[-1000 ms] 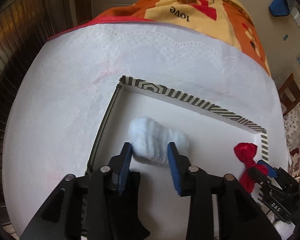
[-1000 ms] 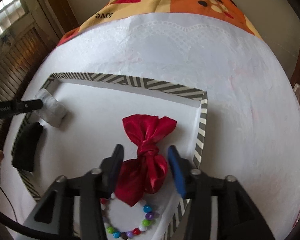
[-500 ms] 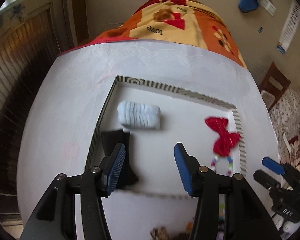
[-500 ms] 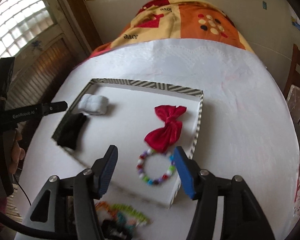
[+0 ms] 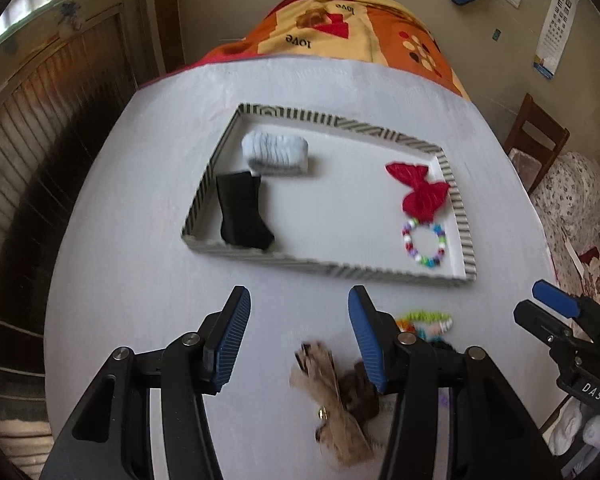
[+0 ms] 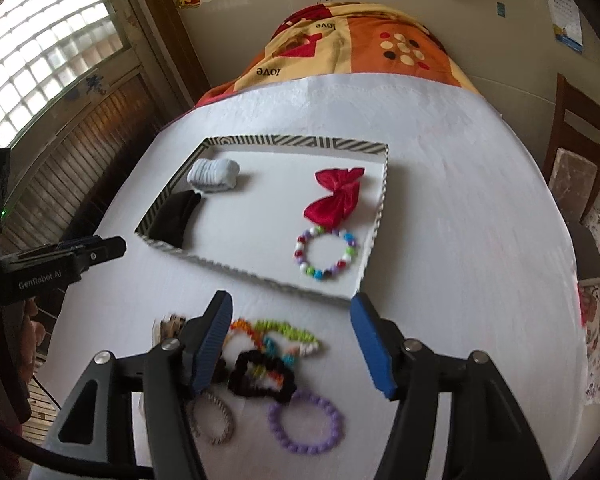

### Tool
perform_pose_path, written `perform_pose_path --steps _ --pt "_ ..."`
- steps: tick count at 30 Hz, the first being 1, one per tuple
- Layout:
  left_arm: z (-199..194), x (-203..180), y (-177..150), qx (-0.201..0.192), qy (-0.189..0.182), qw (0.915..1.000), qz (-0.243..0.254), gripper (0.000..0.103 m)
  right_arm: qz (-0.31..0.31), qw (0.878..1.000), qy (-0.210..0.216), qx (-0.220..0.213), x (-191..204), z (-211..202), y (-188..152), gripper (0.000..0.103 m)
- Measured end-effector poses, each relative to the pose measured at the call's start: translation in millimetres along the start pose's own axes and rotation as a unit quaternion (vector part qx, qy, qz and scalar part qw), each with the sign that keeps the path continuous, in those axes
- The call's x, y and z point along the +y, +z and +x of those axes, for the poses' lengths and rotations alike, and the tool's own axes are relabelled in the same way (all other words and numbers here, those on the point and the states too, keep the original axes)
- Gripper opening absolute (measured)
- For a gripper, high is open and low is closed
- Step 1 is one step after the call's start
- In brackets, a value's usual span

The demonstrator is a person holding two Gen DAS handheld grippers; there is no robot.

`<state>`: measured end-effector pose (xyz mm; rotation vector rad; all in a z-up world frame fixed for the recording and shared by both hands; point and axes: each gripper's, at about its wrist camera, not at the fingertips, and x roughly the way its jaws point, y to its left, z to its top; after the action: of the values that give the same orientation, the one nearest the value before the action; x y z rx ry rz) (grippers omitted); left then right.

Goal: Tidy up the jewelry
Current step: 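Move both tools back over the remaining accessories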

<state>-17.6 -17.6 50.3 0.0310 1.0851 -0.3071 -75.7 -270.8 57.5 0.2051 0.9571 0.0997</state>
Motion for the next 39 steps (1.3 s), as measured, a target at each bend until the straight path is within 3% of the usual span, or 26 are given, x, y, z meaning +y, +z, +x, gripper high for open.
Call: perform_pose_path --steps 8,17,39 --pt "-14.7 -9.4 -34.3 0.004 0.001 0.9999 0.014 0.042 0.000 1.000 -0.008 -0.005 10.4 -17.1 -25.3 0.065" --pt "-21.6 -16.2 -51.3 0.004 0.006 0.9998 0.021 0.042 -0.005 1.000 -0.016 0.000 19.4 -22.3 -41.0 0.065" --pt "-18.7 -22.6 -59.6 0.016 0.001 0.9997 0.018 0.042 -0.001 1.000 -0.024 0.012 9.9 -22.9 -50.2 0.065"
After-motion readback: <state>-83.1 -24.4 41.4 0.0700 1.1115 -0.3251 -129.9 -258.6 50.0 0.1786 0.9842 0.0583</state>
